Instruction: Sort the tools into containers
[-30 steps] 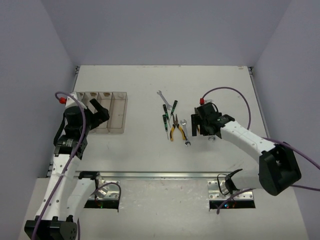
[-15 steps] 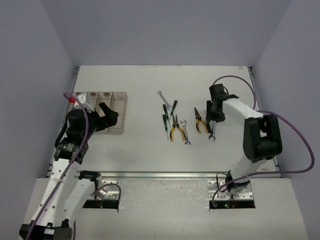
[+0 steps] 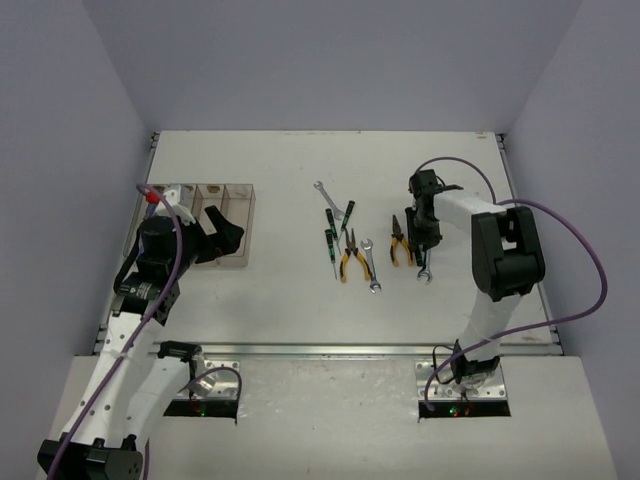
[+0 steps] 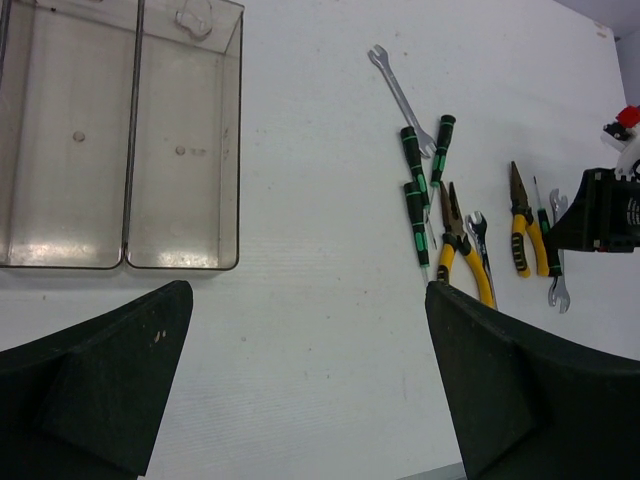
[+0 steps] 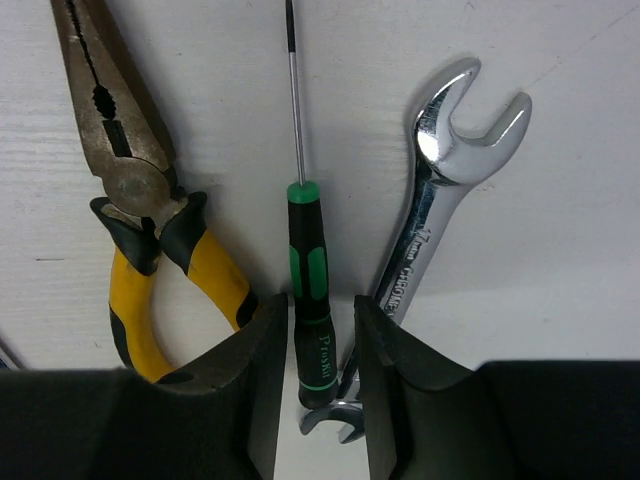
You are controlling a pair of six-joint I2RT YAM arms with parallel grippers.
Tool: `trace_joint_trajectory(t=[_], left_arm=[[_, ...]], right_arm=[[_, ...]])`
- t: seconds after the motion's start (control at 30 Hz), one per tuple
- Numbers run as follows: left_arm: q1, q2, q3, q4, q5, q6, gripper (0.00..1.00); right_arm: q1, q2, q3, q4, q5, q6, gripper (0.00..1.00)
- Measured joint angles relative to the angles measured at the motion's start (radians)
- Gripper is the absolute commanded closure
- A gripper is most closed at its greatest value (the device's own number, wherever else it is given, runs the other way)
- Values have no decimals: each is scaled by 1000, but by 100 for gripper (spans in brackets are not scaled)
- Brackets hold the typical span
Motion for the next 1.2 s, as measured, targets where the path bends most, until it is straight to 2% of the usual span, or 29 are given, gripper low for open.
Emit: trace_joint_trajectory(t=[0.13,0.33,0.5,0.57,0.67,0.77,0.87,1.0,1.1,1.2], left_arm=[[0,0,0,6,9,1,0],[0,0,0,9,17,5,0],[0,3,0,16,59,14,0],[0,10,0,26,117,16,0],[-1,31,-6,67,247,-10,0],[-19,36,-103,281,409,-137,0],[-110,77,-216,525,473,-277,0],[-407,262,-171,704,446,-339,0],[-565,360,-104,805,413,-345,0],[-632,378,-82,877,367,-345,2]], right_arm=[[0,13,-2,2,-24,-1,75],[0,-10,-41,44,-53,16,100],[0,-29,-57,43,-57,42,100],[0,-69,-81,28,-55,56,100],[11,-237,-150,-9,-60,77,100],[57,-455,-216,16,-157,96,100],[160,-626,-280,111,-370,128,100],[310,-735,-413,330,-675,207,100],[354,-793,-473,423,-807,258,100],[354,-867,-495,499,-884,296,100]])
